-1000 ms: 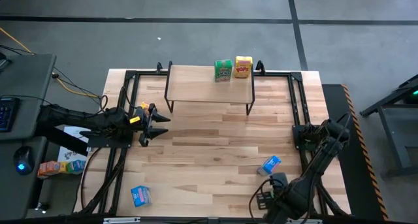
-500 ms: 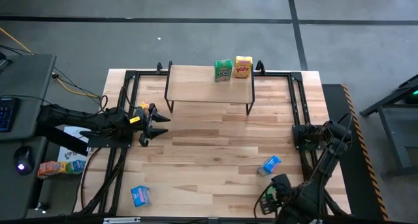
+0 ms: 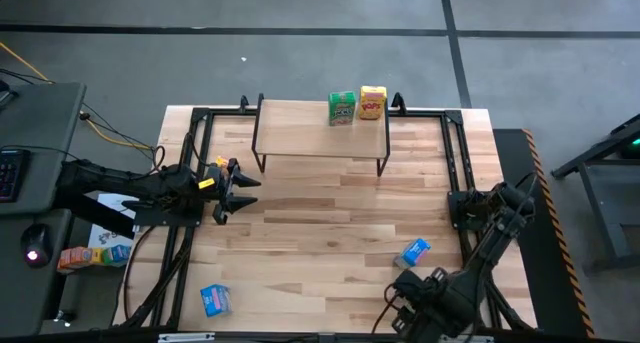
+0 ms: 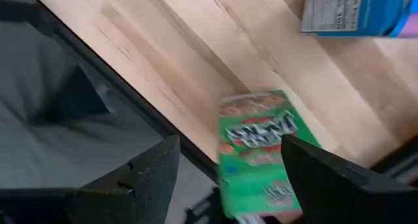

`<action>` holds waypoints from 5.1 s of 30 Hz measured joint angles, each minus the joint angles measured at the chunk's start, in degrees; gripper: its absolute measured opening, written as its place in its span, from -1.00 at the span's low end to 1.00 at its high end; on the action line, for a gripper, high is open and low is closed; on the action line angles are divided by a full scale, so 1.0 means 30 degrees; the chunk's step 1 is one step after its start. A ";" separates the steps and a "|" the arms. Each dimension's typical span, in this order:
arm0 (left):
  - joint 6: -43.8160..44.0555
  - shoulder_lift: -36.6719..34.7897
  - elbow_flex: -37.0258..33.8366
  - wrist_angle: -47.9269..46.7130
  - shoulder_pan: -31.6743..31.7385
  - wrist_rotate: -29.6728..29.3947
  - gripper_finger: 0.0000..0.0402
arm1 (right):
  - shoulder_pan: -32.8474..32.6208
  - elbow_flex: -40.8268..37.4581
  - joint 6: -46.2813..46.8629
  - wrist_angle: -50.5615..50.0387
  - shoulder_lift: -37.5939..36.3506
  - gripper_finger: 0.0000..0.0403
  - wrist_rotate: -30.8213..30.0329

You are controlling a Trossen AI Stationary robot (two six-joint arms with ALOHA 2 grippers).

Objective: Stack cereal on shelf
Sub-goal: Put the green cereal box on the shelf aligned with the other green cereal box

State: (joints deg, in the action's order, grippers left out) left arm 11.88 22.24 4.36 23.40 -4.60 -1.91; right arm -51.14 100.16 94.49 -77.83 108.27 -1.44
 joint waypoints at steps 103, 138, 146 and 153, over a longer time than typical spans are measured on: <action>0.0510 0.0000 0.0000 -0.0810 -0.0001 -0.0138 0.11 | -0.1637 -0.0874 -2.1802 -0.0675 0.0933 0.29 0.0448; 0.0495 0.0002 0.0000 -0.0860 0.0000 -0.0144 0.11 | -0.1539 -0.0867 -1.5497 -0.0588 0.0933 0.29 -0.2339; 0.0497 0.0002 0.0000 -0.0860 -0.0002 -0.0140 0.11 | -0.1601 -0.1092 -1.2912 -0.0378 0.0912 0.29 -0.1286; 0.0495 0.0000 0.0000 -0.0852 -0.0002 -0.0146 0.11 | -0.1571 -0.3462 -1.2523 0.1677 0.0918 0.29 0.0676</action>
State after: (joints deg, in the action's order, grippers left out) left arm 13.37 22.24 4.36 20.84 -4.60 -2.35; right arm -55.85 89.77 56.92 -72.80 111.02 0.59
